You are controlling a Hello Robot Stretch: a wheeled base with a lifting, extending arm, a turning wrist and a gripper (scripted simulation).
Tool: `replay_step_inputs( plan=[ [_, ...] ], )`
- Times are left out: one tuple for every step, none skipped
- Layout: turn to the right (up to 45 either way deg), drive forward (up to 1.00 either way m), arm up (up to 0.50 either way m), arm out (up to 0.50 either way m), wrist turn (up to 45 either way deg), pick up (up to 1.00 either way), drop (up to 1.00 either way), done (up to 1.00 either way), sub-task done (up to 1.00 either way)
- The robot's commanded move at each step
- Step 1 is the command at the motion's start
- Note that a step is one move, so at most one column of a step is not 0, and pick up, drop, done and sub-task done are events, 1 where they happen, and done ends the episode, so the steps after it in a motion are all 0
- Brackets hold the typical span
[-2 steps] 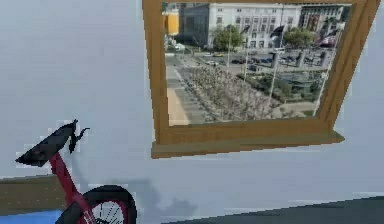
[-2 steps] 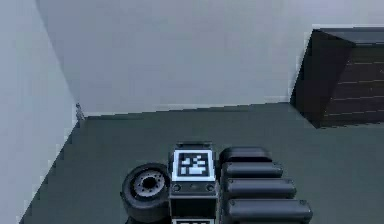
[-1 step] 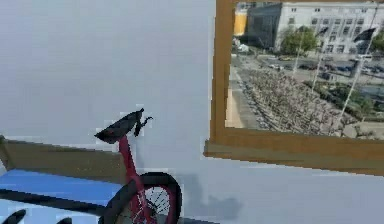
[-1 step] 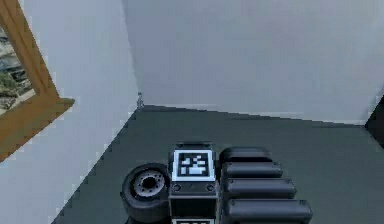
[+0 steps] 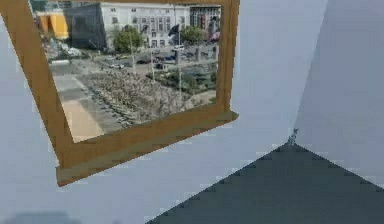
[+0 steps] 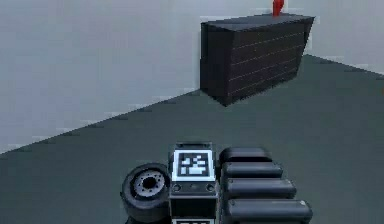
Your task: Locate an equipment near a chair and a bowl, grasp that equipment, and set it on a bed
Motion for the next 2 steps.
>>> replay_step_inputs(
  plan=[
    [45.0, 0.00, 0.00, 0.00, 0.0, 0.00, 0.00, 0.00, 0.00],
    [30.0, 0.00, 0.00, 0.00, 0.0, 0.00, 0.00, 0.00, 0.00]
  ],
)
